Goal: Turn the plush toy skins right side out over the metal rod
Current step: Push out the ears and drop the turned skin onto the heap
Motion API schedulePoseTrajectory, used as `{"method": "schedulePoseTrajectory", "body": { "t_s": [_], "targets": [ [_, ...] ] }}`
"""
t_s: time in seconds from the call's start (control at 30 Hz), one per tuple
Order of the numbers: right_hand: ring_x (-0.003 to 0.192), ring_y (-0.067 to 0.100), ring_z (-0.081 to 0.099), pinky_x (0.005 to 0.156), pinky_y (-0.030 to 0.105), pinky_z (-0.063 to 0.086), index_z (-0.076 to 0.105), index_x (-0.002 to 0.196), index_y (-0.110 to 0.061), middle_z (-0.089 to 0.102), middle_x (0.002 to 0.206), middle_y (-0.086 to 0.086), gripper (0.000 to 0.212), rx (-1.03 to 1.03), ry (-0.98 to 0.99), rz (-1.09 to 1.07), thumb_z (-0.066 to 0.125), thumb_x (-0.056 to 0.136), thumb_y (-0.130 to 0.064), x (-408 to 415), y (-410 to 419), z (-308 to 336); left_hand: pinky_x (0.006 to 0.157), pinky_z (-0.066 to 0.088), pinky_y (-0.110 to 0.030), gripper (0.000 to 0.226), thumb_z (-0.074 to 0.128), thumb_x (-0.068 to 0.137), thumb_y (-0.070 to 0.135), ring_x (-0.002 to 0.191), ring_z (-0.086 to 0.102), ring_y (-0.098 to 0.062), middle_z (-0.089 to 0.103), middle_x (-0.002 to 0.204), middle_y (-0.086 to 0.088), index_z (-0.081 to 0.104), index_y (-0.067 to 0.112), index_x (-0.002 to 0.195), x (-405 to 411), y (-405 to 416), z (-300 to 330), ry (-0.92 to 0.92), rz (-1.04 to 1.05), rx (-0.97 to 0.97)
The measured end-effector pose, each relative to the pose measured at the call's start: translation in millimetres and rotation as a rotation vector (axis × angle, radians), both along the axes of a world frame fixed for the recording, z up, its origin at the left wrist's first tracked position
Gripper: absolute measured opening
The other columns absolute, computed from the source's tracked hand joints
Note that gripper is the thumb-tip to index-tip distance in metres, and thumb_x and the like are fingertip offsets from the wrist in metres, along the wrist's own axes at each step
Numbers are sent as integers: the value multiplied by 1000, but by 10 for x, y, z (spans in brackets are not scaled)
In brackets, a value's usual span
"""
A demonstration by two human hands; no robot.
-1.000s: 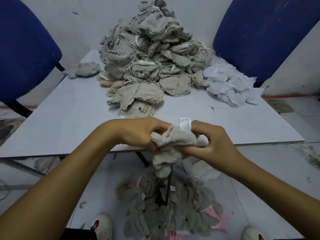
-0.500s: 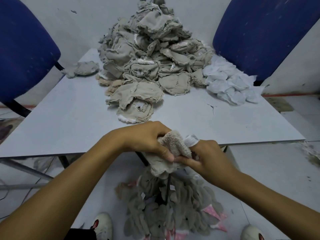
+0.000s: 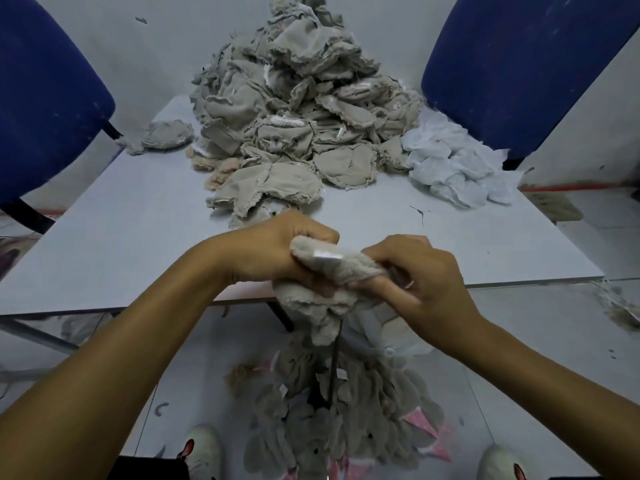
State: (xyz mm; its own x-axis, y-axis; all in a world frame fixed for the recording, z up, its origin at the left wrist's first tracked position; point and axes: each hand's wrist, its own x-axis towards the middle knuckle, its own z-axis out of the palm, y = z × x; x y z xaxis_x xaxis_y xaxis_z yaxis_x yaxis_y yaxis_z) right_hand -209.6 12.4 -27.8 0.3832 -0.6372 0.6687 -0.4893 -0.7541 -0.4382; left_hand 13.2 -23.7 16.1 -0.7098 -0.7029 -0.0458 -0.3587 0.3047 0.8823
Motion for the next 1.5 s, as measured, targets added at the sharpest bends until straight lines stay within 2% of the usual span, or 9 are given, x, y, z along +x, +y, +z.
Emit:
{"method": "schedulePoseTrajectory", "body": {
  "t_s": [0.13,0.3,0.5,0.63,0.87,1.07,1.3,1.4,1.5],
  "targets": [
    [69,0,39,62,16,29,69,83,-13,58,72,-9,31,116,137,19,72,80,-44,47,25,-32,60,49,-23,16,79,73,-7,70,60,-18,65,78,-17,64,-2,79,10,-16,-120,-250,31,-55],
    [65,6,42,57,23,31,68,76,-11,49,69,-9,34,210,126,42,68,84,-44,52,42,-109,59,47,-30,25,80,74,5,70,62,-15,68,74,2,63,24,72,-60,6,-202,-358,98,-223],
    [67,3,34,58,23,27,58,76,-20,38,72,-16,26,148,140,35,58,94,-40,52,47,-53,74,47,-21,41,85,68,18,90,59,-9,62,97,3,62,24,101,17,19,46,0,39,71],
    [64,10,36,55,30,28,54,76,-18,38,73,-11,25,142,191,34,50,94,-35,44,34,-49,61,40,-17,18,80,69,12,68,51,-7,58,71,5,63,13,75,-51,25,66,3,80,-17],
    [64,4,36,55,23,29,70,78,-10,42,70,-11,31,67,126,-8,69,83,-40,73,30,42,57,43,-12,42,73,68,-20,54,50,1,45,57,12,49,12,58,27,-35,-53,2,118,-5],
    [63,6,33,55,21,22,46,70,-26,36,69,-12,31,128,158,49,63,87,-46,92,35,-29,53,39,-9,50,66,69,-20,49,43,3,40,52,15,44,22,54,-102,1,-111,-95,90,-41],
    [68,16,52,59,43,47,74,88,-17,50,73,-5,46,260,310,65,51,91,-56,120,62,-193,55,47,-33,15,74,72,4,58,53,-11,61,62,3,66,16,68,-203,63,-252,-453,126,-242],
    [75,18,57,61,41,49,74,94,-18,54,77,-5,54,236,357,54,43,91,-62,92,64,-246,54,41,-30,24,76,73,6,54,48,-4,55,58,5,57,17,64,-187,69,-274,-461,98,-252],
    [80,19,58,64,43,50,71,95,-16,59,83,-2,53,259,403,90,46,92,-63,60,19,-203,73,54,-42,20,81,73,4,79,64,-27,68,84,-17,66,0,86,-119,50,-243,-392,64,-101]
  ]
}}
